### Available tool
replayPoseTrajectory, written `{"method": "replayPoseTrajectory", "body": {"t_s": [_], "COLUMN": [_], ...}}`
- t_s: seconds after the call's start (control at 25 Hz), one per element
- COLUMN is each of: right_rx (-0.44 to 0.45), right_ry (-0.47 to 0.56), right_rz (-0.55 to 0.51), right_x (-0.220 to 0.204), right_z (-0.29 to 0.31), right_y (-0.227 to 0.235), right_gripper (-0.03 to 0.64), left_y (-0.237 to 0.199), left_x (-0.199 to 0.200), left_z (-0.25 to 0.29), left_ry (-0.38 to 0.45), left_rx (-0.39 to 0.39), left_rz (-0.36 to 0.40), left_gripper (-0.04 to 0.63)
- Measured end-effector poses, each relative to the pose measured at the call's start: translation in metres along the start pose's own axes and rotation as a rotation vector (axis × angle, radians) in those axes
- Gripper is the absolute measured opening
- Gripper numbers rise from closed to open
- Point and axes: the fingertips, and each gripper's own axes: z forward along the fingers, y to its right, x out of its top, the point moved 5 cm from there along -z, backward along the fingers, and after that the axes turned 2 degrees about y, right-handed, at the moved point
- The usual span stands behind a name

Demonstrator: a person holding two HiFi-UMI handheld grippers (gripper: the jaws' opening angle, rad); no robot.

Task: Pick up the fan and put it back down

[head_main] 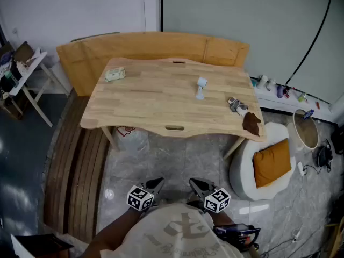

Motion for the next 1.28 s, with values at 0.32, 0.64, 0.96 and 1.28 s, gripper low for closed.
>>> {"method": "replayPoseTrajectory", "body": {"t_s": [0.32, 0.64, 0.96, 1.28], "right_rx": [-0.056, -0.106, -0.178, -0.215], "right_ry": [0.029, 0.020, 0.012, 0.004], "right_rz": [0.015, 0.026, 0.051, 0.103], "right_x": [0.001, -0.007, -0.011, -0.015], "right_z": [-0.007, -0.019, -0.036, -0.048], "right_y": [0.001, 0.002, 0.008, 0.027], "right_gripper": [0.012, 0.012, 0.012, 0.012], "left_y": [0.002, 0.006, 0.009, 0.012], "left_x": [-0.001, -0.005, -0.009, -0.007], "left_z": [-0.001, 0.001, 0.013, 0.028], "left_ry": [0.006, -0.005, -0.028, -0.062], "left_rx": [-0.012, -0.042, -0.085, -0.087], "left_rz": [0.007, 0.007, 0.002, -0.014], "left_gripper": [0.011, 0.011, 0.011, 0.011]}}
